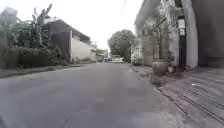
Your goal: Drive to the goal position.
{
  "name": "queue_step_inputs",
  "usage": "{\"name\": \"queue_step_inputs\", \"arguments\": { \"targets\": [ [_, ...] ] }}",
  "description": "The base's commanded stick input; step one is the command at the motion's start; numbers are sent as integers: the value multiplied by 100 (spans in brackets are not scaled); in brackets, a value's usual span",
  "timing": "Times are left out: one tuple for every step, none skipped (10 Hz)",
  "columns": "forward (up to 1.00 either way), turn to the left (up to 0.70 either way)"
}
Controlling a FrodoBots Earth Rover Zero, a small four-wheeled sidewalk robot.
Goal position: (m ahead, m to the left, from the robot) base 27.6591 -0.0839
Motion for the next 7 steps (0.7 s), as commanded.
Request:
{"name": "queue_step_inputs", "arguments": {
  "targets": [
    [100,3],
    [100,-22],
    [100,-34],
    [100,-34],
    [100,-34],
    [100,-34],
    [100,-34]
  ]
}}
